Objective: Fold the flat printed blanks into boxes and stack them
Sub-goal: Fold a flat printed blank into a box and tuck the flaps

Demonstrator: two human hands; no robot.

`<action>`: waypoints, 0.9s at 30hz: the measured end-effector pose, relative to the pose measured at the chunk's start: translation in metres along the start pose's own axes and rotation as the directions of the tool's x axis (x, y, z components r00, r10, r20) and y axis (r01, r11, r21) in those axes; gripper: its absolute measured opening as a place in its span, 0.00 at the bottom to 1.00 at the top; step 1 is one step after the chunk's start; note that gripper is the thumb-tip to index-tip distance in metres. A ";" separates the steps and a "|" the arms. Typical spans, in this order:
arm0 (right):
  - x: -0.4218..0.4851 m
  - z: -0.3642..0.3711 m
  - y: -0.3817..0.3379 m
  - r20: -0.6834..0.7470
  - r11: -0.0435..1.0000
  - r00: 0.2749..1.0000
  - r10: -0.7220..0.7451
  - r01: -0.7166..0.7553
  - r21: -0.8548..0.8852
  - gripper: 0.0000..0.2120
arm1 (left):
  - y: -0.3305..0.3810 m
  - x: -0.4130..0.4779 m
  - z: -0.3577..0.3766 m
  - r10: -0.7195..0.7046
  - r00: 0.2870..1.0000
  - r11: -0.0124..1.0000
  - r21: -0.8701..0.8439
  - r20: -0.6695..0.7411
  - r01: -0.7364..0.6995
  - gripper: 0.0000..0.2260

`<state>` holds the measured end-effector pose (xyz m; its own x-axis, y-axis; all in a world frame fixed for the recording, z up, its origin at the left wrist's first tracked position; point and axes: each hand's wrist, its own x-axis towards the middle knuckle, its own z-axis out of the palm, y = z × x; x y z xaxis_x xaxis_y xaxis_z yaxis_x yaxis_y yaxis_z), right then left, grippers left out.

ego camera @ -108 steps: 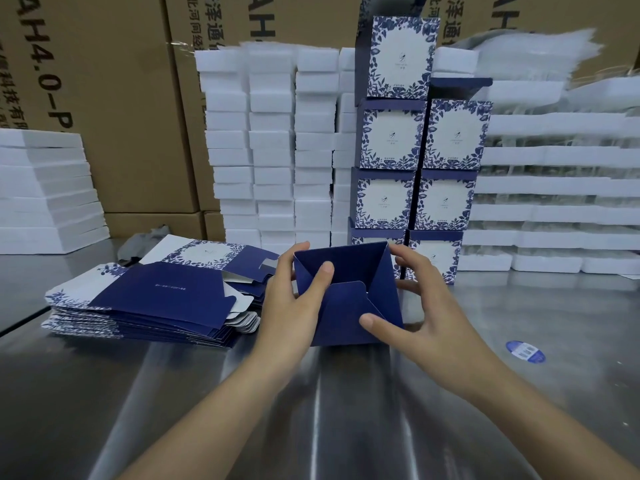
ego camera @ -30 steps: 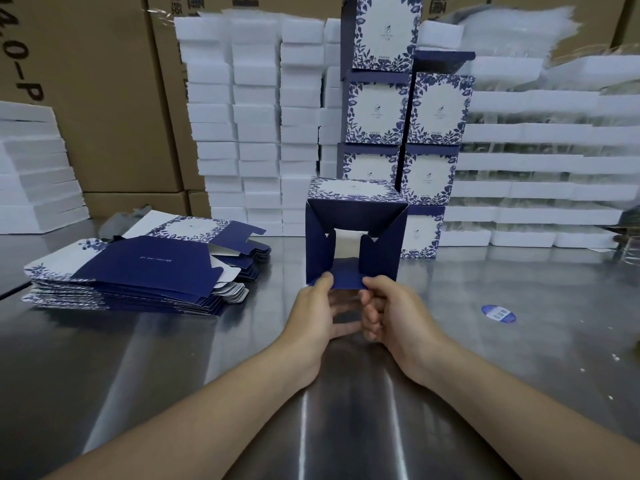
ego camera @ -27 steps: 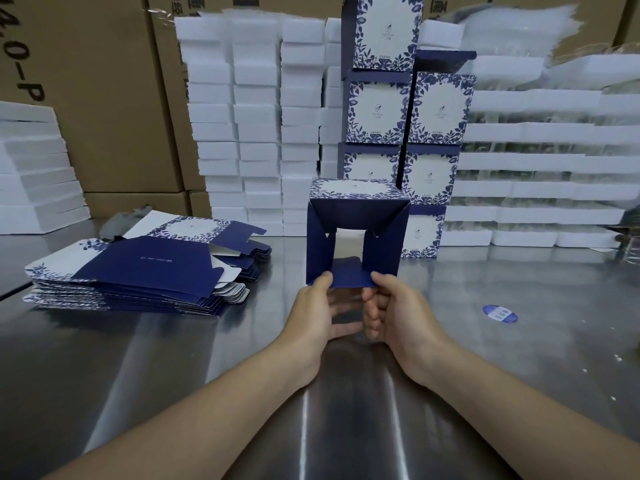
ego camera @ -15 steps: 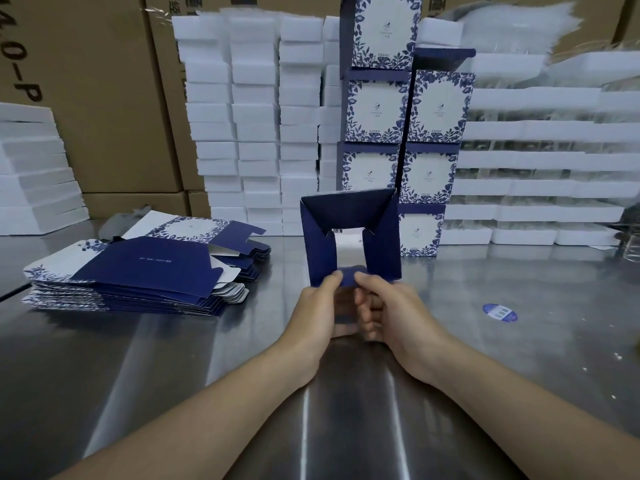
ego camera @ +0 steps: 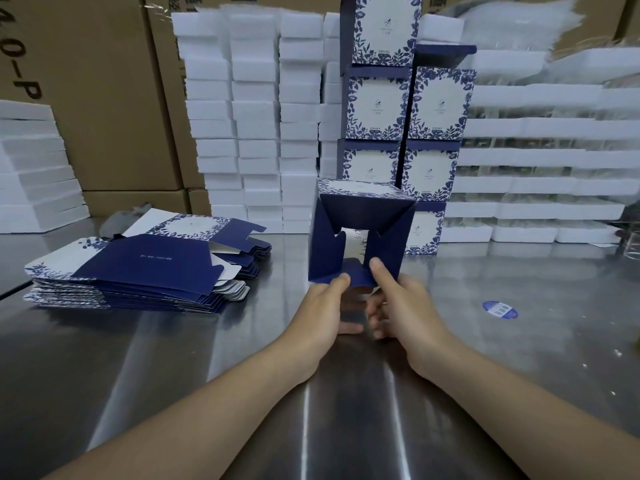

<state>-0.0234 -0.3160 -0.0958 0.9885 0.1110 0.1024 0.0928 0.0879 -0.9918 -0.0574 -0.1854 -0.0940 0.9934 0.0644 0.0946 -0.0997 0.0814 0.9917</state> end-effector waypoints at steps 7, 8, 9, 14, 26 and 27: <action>0.010 -0.010 0.003 -0.032 0.966 0.993 -0.111 0.100 -0.238 0.22 | -0.004 0.009 -0.009 0.073 0.985 0.978 -0.184 -0.155 -0.101 0.19; 0.010 -0.011 0.003 -0.023 0.959 0.994 -0.109 0.100 -0.265 0.21 | -0.003 0.010 -0.012 0.106 0.981 0.973 -0.188 -0.162 -0.136 0.19; 0.011 -0.012 0.004 -0.017 0.953 0.994 -0.105 0.096 -0.287 0.18 | -0.003 0.011 -0.013 0.133 0.977 0.972 -0.174 -0.164 -0.161 0.16; 0.011 -0.011 0.005 -0.028 0.956 0.991 -0.133 0.121 -0.267 0.16 | -0.003 0.011 -0.015 0.129 0.968 0.974 -0.154 -0.214 -0.164 0.10; 0.006 -0.012 -0.002 0.058 0.995 0.997 -0.056 0.061 -0.079 0.15 | 0.001 0.010 -0.015 0.085 0.982 0.987 -0.123 -0.167 -0.106 0.22; 0.005 -0.012 -0.003 0.059 0.995 0.997 -0.056 0.060 -0.080 0.15 | 0.002 0.010 -0.015 0.082 0.983 0.986 -0.127 -0.165 -0.104 0.23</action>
<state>-0.0172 -0.3275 -0.0934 0.9731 0.1642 0.1617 0.1615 0.0150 -0.9868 -0.0489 -0.1700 -0.0925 0.9590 0.2338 0.1599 -0.2084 0.2001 0.9574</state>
